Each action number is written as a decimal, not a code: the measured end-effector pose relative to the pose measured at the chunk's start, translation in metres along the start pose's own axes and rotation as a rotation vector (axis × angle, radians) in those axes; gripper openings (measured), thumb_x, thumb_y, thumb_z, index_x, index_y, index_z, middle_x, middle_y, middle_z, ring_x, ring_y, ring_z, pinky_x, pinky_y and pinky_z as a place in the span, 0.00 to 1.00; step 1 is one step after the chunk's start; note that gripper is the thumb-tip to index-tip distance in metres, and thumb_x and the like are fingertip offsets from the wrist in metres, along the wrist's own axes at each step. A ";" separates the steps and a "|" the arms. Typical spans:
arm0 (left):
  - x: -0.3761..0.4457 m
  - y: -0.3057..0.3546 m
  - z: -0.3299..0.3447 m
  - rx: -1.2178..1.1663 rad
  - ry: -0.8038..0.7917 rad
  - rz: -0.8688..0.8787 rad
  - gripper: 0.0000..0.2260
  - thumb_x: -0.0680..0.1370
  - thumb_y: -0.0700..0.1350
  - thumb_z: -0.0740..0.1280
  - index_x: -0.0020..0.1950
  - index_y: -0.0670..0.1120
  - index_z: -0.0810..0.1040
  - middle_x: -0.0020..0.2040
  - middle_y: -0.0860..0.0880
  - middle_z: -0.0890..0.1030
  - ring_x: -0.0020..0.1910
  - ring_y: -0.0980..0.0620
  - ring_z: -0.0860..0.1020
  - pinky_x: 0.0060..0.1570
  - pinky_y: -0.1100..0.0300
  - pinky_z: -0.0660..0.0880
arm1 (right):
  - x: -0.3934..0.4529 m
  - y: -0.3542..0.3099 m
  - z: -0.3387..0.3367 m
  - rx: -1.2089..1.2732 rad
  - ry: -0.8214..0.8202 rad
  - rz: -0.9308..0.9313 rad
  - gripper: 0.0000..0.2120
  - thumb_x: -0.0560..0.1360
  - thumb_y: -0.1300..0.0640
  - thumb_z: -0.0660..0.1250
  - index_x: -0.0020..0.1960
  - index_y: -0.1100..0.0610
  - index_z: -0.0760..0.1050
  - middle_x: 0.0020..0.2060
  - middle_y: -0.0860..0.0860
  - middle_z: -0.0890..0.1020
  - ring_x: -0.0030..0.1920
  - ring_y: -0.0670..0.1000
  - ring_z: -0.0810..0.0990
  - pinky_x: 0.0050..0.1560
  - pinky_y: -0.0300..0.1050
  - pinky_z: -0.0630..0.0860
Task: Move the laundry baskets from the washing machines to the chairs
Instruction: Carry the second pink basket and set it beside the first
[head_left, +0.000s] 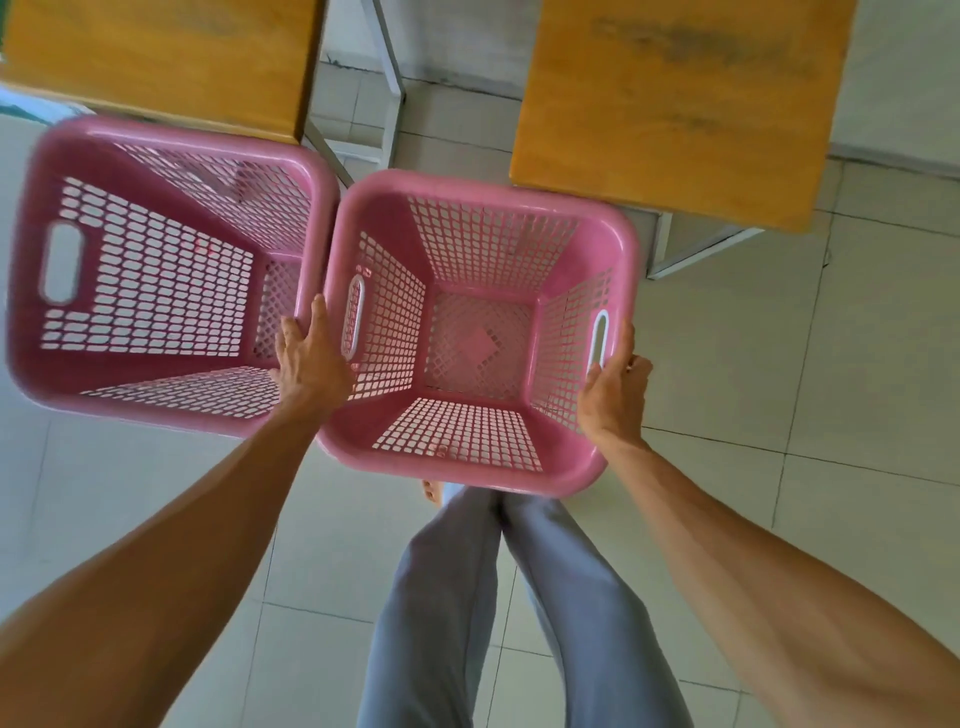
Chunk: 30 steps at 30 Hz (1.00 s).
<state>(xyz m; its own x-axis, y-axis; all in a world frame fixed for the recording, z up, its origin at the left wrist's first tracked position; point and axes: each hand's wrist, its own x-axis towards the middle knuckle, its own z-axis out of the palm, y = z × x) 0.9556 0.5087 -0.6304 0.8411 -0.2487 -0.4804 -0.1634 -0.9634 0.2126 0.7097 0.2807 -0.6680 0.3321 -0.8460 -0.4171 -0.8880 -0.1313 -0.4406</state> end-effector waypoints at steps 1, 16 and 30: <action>-0.008 0.005 -0.007 -0.024 0.015 0.019 0.43 0.71 0.32 0.67 0.79 0.52 0.49 0.65 0.37 0.68 0.62 0.36 0.71 0.51 0.36 0.77 | -0.006 -0.005 -0.008 -0.048 0.019 -0.037 0.33 0.82 0.59 0.60 0.80 0.43 0.48 0.63 0.62 0.68 0.56 0.63 0.77 0.55 0.62 0.78; -0.189 0.104 -0.096 -0.075 -0.221 0.442 0.35 0.73 0.35 0.61 0.79 0.48 0.55 0.71 0.43 0.70 0.66 0.38 0.72 0.60 0.40 0.75 | -0.143 -0.041 -0.170 -0.075 0.068 0.028 0.26 0.84 0.50 0.54 0.81 0.48 0.55 0.74 0.60 0.65 0.72 0.62 0.66 0.65 0.61 0.70; -0.264 0.218 -0.091 0.374 -0.329 0.984 0.27 0.79 0.36 0.62 0.76 0.40 0.56 0.66 0.37 0.71 0.51 0.44 0.79 0.42 0.55 0.81 | -0.233 0.068 -0.276 0.209 0.118 0.360 0.17 0.84 0.52 0.46 0.50 0.57 0.72 0.45 0.55 0.78 0.49 0.58 0.76 0.47 0.48 0.69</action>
<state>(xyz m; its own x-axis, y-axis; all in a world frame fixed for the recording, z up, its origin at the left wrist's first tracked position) 0.7444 0.3735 -0.3799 0.0888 -0.8848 -0.4574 -0.8789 -0.2857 0.3820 0.4841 0.3264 -0.3809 -0.0368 -0.8734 -0.4855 -0.8528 0.2807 -0.4403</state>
